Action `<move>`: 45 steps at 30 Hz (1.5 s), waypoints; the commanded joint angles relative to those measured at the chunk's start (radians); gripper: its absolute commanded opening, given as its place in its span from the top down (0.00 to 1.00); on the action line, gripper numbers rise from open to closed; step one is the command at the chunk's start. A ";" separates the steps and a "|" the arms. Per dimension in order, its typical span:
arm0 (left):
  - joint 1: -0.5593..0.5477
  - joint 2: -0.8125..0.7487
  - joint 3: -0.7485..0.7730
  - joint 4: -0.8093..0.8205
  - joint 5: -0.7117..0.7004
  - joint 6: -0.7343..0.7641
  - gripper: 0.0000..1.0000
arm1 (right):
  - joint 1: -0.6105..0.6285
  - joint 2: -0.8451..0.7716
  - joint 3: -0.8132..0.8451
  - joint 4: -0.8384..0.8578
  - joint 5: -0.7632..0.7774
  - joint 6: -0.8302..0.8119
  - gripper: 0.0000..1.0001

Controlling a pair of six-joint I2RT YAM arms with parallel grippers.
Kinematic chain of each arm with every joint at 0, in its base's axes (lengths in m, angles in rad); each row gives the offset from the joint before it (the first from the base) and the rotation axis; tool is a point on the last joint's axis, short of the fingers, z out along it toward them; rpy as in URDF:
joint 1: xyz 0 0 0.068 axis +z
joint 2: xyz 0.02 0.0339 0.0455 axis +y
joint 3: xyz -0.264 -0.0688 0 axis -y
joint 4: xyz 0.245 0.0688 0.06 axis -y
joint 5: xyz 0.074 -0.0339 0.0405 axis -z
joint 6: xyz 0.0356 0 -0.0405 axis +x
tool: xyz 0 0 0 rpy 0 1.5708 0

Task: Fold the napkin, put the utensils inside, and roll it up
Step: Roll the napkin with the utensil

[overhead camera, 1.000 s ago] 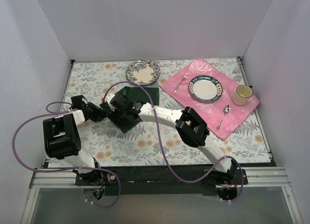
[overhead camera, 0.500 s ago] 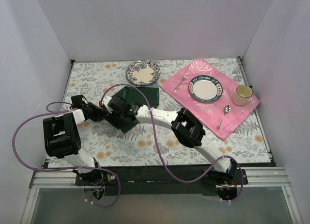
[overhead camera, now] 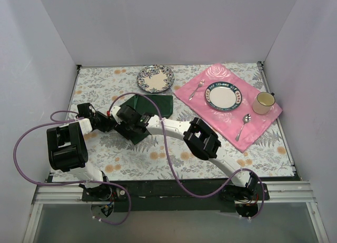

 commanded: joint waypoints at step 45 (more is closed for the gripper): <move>-0.002 -0.088 0.017 -0.033 -0.036 0.003 0.66 | -0.006 -0.001 -0.108 0.009 0.059 0.082 0.67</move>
